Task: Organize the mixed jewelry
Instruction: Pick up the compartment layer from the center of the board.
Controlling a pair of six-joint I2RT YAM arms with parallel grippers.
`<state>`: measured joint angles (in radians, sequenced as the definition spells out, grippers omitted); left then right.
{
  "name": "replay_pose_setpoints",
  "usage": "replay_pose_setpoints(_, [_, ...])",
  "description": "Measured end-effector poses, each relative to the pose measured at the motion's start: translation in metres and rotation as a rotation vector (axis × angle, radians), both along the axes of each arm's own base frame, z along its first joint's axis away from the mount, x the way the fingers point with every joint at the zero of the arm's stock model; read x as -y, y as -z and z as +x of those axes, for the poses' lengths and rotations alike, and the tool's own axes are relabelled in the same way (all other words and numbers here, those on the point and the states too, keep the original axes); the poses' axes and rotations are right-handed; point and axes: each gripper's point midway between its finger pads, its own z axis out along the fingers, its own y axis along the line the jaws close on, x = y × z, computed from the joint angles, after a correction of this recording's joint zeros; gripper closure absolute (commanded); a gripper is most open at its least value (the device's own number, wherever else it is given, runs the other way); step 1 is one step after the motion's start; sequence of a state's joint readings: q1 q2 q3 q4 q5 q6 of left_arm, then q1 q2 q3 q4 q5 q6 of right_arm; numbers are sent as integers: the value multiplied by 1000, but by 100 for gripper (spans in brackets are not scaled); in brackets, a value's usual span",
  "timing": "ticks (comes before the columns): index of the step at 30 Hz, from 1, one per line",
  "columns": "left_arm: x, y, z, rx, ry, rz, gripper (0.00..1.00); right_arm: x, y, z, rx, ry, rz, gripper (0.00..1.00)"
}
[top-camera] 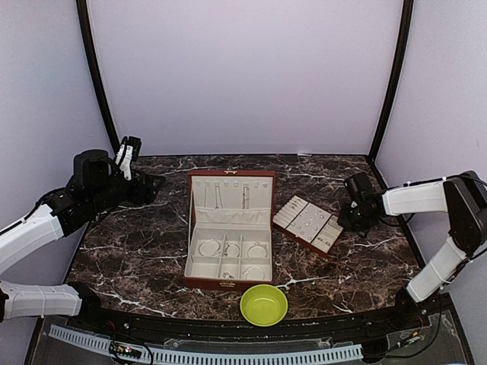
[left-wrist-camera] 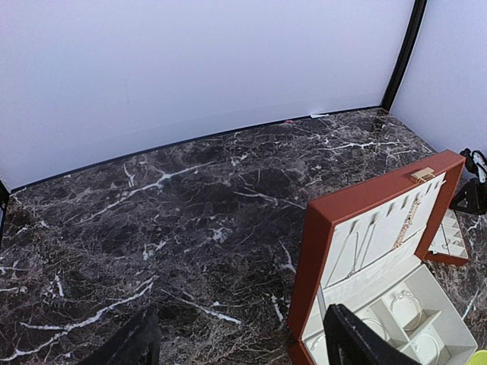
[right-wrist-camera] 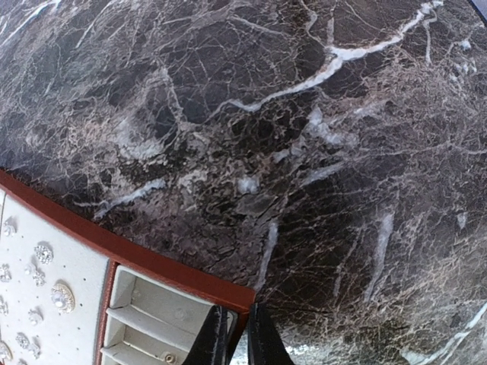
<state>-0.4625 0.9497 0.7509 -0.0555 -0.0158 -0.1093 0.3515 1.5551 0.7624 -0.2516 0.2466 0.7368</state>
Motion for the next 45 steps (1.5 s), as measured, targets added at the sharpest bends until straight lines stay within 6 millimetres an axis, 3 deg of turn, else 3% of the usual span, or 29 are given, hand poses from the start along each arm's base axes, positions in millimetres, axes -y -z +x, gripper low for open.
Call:
replay_pose_setpoints(11, [0,0,0,-1,1,0,23,-1,2,3,10,36,25,88])
replay_pose_setpoints(25, [1,0,0,-2,3,-2,23,1,1,7,22,81,34,99])
replay_pose_setpoints(32, [1,1,0,-7,2,-6,23,4,0,14,5,90,2,100])
replay_pose_setpoints(38, [4,2,-1,-11,22,-12,23,25,-2,13,-18,113,-28,100])
replay_pose_setpoints(45, [6,2,-2,-13,30,-15,23,46,-15,-3,-22,89,-44,100])
